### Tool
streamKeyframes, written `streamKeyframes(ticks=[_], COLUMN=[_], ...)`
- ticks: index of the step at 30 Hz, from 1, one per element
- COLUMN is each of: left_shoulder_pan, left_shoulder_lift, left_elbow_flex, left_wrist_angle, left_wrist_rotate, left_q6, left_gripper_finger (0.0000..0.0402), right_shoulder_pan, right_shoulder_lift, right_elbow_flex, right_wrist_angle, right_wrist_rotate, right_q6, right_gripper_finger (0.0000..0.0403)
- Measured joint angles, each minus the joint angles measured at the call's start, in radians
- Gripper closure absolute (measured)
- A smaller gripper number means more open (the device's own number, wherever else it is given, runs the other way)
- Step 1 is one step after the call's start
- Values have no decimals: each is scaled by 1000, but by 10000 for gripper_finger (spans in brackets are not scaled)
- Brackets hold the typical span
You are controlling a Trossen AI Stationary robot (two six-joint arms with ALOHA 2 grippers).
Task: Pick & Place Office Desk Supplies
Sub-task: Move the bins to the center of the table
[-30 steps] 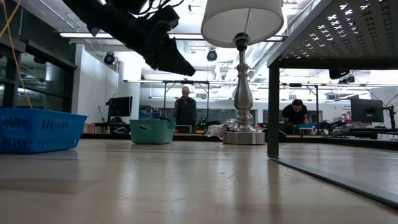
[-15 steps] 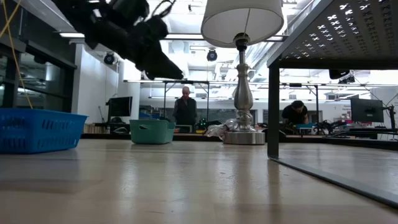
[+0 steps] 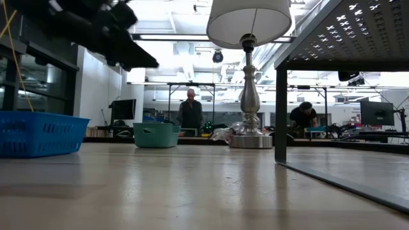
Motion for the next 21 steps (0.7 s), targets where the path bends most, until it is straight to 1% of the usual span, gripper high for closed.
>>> streamKeyframes(ticks=[3,5,10,15,21], left_shoulder_pan=[-45,-84,-203,-356,-547], left_shoulder_lift=[-88,-140,-240,-287,-293], left_elbow_flex=[-44,-65,-71,-71,-71], left_wrist_angle=[-4,-36,-166,-236,-271], left_wrist_rotate=[-26,-54,-182,-333,-443], left_q6=[2,-5,-71,-167,-262], left_gripper_finger=[285,285,285,285,285], right_shoulder_pan=[0,0,0,0,0], right_shoulder_lift=[0,0,0,0,0], right_elbow_flex=[0,0,0,0,0], right_wrist_angle=[2,3,3,3,4], right_wrist_rotate=[0,-1,-1,-1,-1], right_q6=[0,0,0,0,0], right_gripper_finger=[277,277,277,277,277])
